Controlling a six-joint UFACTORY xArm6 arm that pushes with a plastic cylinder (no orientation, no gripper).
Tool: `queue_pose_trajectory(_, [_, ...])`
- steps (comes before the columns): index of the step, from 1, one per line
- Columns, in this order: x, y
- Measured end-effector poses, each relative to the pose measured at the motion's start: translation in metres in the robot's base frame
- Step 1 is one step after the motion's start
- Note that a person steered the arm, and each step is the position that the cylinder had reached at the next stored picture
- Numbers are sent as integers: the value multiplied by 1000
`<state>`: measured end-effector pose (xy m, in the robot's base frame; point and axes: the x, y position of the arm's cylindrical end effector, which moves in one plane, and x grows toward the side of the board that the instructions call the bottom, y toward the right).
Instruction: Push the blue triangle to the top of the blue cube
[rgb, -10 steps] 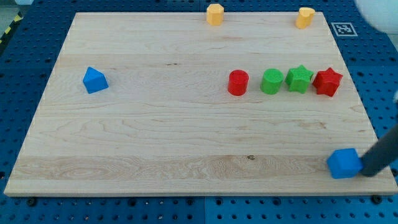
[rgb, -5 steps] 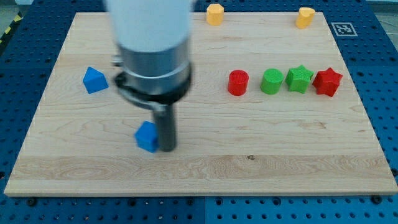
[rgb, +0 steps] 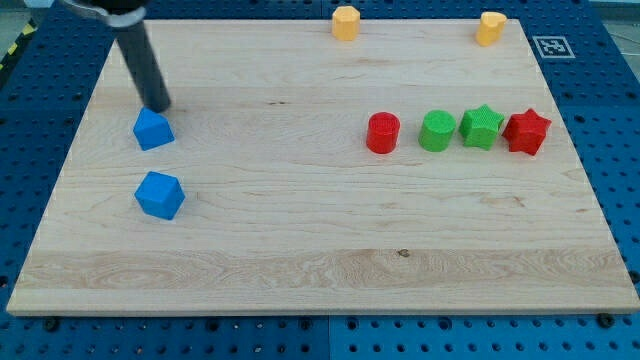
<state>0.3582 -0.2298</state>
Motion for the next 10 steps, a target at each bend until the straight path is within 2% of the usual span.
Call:
queue_pose_trajectory(1, [9, -29])
queue_pose_trajectory(2, [25, -23])
queue_pose_trajectory(4, [29, 6])
queue_pose_trajectory(6, [62, 12])
queue_pose_trajectory(7, [52, 7])
queue_pose_trajectory(8, [20, 10])
queue_pose_trajectory(9, [22, 34])
queue_pose_trajectory(10, [42, 39])
